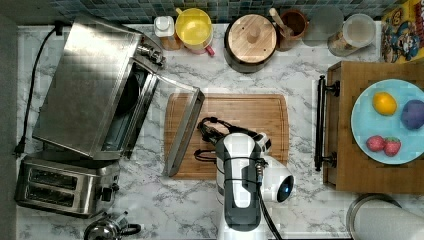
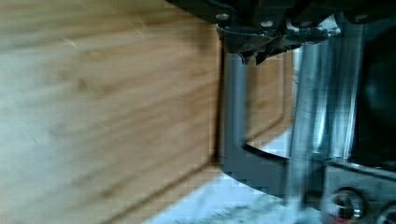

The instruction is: Close the oven.

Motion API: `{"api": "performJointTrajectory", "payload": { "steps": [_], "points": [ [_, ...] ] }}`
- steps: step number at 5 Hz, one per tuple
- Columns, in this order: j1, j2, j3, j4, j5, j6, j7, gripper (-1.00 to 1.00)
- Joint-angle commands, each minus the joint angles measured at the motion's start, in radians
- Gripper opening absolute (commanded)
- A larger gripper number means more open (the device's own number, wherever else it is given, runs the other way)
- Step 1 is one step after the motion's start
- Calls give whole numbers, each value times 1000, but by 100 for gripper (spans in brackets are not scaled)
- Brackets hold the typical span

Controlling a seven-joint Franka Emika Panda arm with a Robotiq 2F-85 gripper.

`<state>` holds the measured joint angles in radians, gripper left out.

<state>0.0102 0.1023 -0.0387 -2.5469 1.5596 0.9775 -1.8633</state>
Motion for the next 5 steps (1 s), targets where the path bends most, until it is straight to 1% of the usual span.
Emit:
{"api": "performJointTrajectory", "payload": {
  "steps": [1, 2, 3, 4, 5],
  "points": [
    [81, 110, 59, 209, -282, 45, 306, -100],
    [86, 120, 47, 231, -328, 59, 383, -100],
    [65, 115, 49, 244, -254, -13, 331, -100],
    [64, 114, 45, 274, -335, -53, 425, -100],
    [62, 135, 36, 299, -404, -107, 480, -100]
  ]
}}
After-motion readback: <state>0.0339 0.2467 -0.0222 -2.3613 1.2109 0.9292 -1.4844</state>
